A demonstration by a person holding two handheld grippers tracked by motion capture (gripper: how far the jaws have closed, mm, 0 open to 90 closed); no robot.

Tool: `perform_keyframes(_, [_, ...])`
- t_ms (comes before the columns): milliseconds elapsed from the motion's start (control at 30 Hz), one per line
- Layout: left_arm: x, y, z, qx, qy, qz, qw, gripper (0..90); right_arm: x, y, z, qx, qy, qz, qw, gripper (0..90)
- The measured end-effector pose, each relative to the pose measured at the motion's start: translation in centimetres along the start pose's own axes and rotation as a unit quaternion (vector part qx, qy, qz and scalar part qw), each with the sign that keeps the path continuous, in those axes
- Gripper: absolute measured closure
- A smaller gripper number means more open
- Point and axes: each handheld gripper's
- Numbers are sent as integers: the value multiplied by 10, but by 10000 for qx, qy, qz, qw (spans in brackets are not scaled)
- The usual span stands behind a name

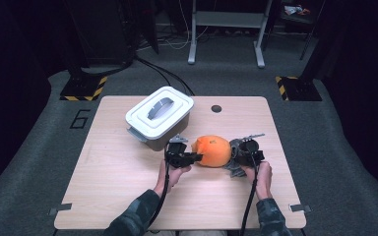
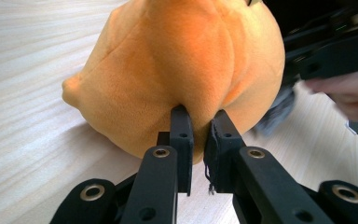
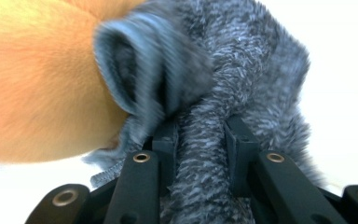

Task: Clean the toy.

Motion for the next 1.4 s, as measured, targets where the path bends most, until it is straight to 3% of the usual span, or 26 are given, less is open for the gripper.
perform_keyframes(100, [1, 2, 0, 21, -11, -25, 10000, 819, -3, -1, -24, 101, -277, -36, 9996, 701])
perform_keyframes(167, [1, 1, 0, 17, -13, -5, 10000, 819, -7, 2, -45, 29, -573, -105, 9983, 701])
perform_keyframes(333, [0, 0, 0, 2, 5, 25, 10000, 819, -22, 26, -77, -245, -970, -414, 9941, 701])
perform_keyframes(367, [0, 0, 0, 3, 7, 34, 10000, 819, -26, 33, -82, -310, -1080, -558, 9921, 701])
perform_keyframes(600, [0, -3, 1, -46, -3, 136, 9999, 819, -44, 74, -82, -595, -1122, -1031, 9865, 699])
perform_keyframes(700, [0, -6, 2, -68, 3, 145, 9999, 819, -49, 85, -69, -638, -997, -1166, 9861, 698])
perform_keyframes(767, [0, -5, 2, -85, 23, 175, 9998, 819, -48, 89, -59, -506, -905, -1221, 9871, 700])
perform_keyframes(1000, [0, -5, 3, -60, 29, 188, 9998, 819, -45, 81, -60, -416, -893, -1172, 9882, 700])
perform_keyframes(1400, [0, -4, 3, -41, 33, 144, 9999, 819, -30, 46, -58, -273, -834, -731, 9935, 698])
Point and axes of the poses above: each handheld gripper's, and its own axes: z roughly forward along the jaws, x roughly out of its underside, y roughly to its left, and after that the axes turned 4 degrees about y, right-handed
